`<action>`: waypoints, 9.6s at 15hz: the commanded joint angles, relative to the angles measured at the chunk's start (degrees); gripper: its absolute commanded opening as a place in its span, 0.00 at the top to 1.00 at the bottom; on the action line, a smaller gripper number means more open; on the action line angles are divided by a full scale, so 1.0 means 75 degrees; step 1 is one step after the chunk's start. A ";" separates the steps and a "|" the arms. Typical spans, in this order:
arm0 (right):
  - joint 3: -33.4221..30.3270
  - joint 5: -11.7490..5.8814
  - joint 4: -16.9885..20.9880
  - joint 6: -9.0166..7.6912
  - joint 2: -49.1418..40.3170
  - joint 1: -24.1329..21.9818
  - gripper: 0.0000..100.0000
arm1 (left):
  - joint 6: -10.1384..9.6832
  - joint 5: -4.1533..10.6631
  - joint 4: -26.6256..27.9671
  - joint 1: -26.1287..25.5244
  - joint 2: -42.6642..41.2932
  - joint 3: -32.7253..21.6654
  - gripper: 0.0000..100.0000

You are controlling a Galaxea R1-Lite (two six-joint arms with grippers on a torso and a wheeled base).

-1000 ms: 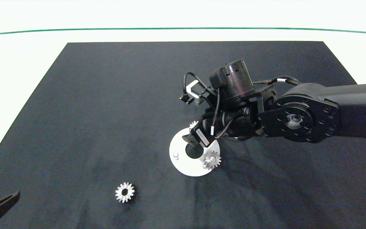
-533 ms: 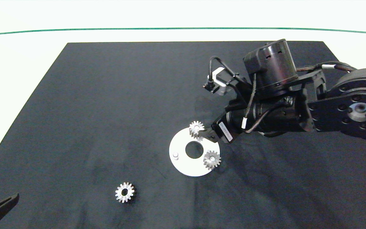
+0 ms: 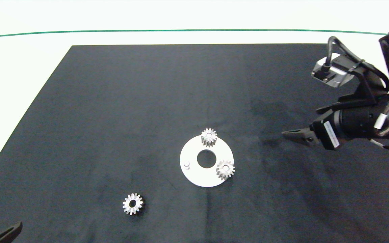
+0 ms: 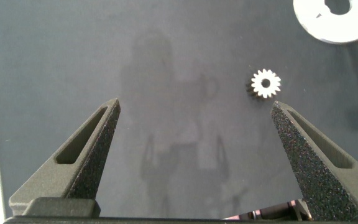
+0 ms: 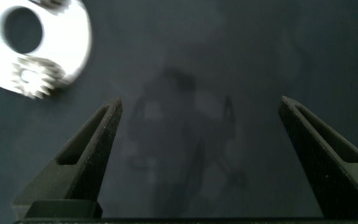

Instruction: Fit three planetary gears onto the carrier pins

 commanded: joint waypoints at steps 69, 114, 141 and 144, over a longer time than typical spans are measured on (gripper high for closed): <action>0.1845 0.0020 0.1797 0.0900 -0.3029 -0.0882 0.00 | 0.0610 0.0209 -0.4003 -0.3503 0.4270 0.1658 0.00; 0.2279 0.0067 0.2066 0.0923 -0.3779 -0.1082 0.00 | 0.0481 0.1252 -0.6979 -0.3503 0.6485 0.2420 0.09; 0.2279 0.0079 0.2066 0.0923 -0.3920 -0.1082 0.00 | 0.0516 0.1451 -0.7483 -0.3784 0.6825 0.2549 0.63; 0.2279 0.0091 0.2066 0.0923 -0.3920 -0.1082 0.00 | 0.0610 0.1451 -0.7471 -0.3784 0.6801 0.2560 0.69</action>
